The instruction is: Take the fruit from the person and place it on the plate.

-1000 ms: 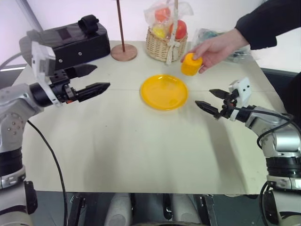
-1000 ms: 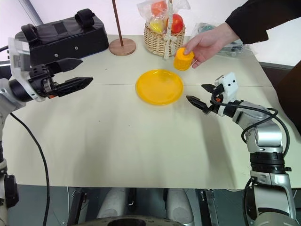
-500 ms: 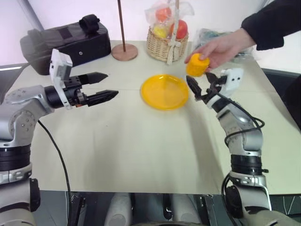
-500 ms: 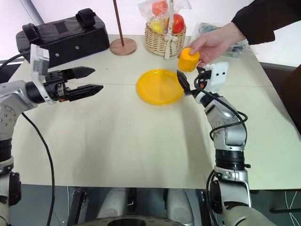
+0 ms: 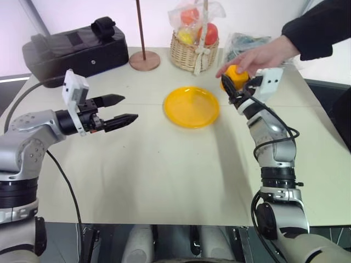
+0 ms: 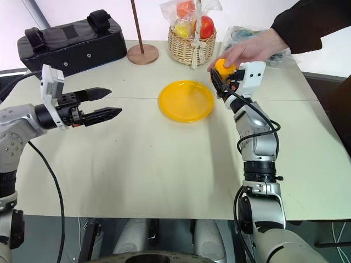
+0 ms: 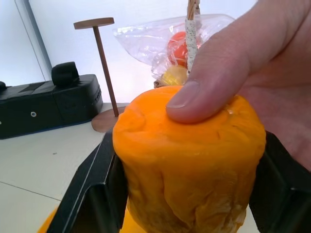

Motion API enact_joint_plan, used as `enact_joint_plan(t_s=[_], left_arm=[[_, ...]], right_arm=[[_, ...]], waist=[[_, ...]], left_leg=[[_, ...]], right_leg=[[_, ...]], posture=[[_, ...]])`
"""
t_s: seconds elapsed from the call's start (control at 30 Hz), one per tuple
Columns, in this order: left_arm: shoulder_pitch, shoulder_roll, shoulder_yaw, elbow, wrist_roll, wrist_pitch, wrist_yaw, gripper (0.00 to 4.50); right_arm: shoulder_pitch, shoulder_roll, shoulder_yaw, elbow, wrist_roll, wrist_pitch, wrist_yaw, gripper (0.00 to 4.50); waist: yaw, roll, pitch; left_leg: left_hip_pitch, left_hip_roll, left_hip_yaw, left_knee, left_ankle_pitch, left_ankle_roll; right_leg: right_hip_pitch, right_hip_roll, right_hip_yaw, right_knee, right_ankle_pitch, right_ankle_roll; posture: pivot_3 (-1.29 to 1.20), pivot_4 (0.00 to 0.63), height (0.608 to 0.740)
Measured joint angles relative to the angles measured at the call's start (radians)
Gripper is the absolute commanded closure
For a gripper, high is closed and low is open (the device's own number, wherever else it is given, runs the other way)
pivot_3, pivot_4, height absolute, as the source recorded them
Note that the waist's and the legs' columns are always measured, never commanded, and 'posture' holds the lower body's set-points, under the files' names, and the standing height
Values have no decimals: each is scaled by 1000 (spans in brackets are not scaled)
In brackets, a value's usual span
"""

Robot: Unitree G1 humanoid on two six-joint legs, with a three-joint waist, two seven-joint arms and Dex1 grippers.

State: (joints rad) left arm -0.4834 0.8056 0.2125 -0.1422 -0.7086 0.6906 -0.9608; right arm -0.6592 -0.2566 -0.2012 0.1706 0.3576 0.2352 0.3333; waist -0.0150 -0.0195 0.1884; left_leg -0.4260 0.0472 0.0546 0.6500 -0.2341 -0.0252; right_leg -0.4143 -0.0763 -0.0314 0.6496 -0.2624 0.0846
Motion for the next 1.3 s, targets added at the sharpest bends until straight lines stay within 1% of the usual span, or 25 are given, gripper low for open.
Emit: enact_joint_plan(t_s=[0.17, 0.3, 0.4, 0.5, 0.67, 0.83, 0.9, 0.93, 0.97, 1.0, 1.13, 1.3], left_arm=[[9, 0, 5, -18, 0, 0, 9, 0], [32, 1, 8, -17, 26, -10, 34, 0], [54, -1, 9, -13, 65, -36, 70, 0], [75, -3, 15, -15, 88, -58, 98, 0], [140, -3, 13, -60, 97, -61, 121, 0], [173, -4, 9, -113, 97, -42, 136, 0], [174, -4, 9, -120, 97, -40, 140, 0], [174, -4, 9, -125, 97, -39, 142, 0], [174, -4, 9, -129, 95, -38, 146, 0], [174, -4, 9, -134, 93, -37, 150, 0], [174, -4, 9, -136, 87, -26, 157, 0], [174, -4, 9, -136, 87, -21, 157, 0]], right_arm=[[-7, -6, 16, 1, -1, 10, 21, 2031], [-8, 27, 87, 23, -28, 13, 53, 2031], [-17, 82, 139, 132, -63, -25, 66, 2031], [-61, 112, 156, 262, -91, -77, 69, 2031], [-178, 122, 158, 463, -133, -196, 83, 2031], [-213, 126, 156, 632, -151, -245, 118, 2031], [-218, 128, 155, 671, -157, -246, 124, 992], [-222, 129, 154, 685, -157, -246, 126, 616], [-229, 129, 151, 697, -157, -247, 129, 107], [-234, 130, 148, 701, -157, -248, 136, 39], [-255, 135, 138, 703, -156, -264, 156, 39], [-254, 131, 138, 679, -168, -259, 126, 39]], waist=[[0, 0, 0], [-7, 0, 0], [-5, 0, 0], [-1, 0, 0], [-2, 0, 0], [-3, 0, 0], [-4, 0, 0], [-4, 0, 0], [-5, 1, 0], [-5, 1, 0], [-5, 1, 0], [-4, 1, 0]], left_leg=[[0, 0, 0, 0, 0, 0], [0, 1, 0, -1, 0, 0], [0, 1, 0, -1, 0, 0], [0, 0, 1, 0, 0, 0], [0, 0, 1, -1, 0, 0], [0, 0, 1, -1, 0, 0], [0, 0, 1, -1, 0, 0], [0, 0, 1, -1, 0, 0], [0, 0, 1, -1, 0, 0], [0, 0, 1, -1, 0, 0], [0, 0, 1, -1, 0, 0], [0, 0, 1, -1, 0, 0]], right_leg=[[0, 0, 0, 0, 0, 0], [0, 1, 0, 0, 0, 0], [-1, 1, 0, 0, 0, 0], [-1, 0, 1, 0, 0, 0], [-1, 0, 0, 0, 0, 0], [-1, 0, 1, 0, 0, 0], [-1, 0, 1, 0, 0, 0], [-1, 0, 1, 0, 0, 0], [-1, 0, 1, 0, 0, 0], [-1, 0, 1, 0, 0, 0], [-1, 0, 1, 0, 0, 0], [-1, 0, 1, 0, 0, 0]], posture=[[0, 150, 740], [0, 150, 740], [0, 150, 740], [0, 150, 740], [0, 150, 740], [0, 150, 740], [0, 150, 740], [0, 150, 740], [0, 150, 740], [0, 150, 740], [0, 150, 740], [0, 150, 740]])
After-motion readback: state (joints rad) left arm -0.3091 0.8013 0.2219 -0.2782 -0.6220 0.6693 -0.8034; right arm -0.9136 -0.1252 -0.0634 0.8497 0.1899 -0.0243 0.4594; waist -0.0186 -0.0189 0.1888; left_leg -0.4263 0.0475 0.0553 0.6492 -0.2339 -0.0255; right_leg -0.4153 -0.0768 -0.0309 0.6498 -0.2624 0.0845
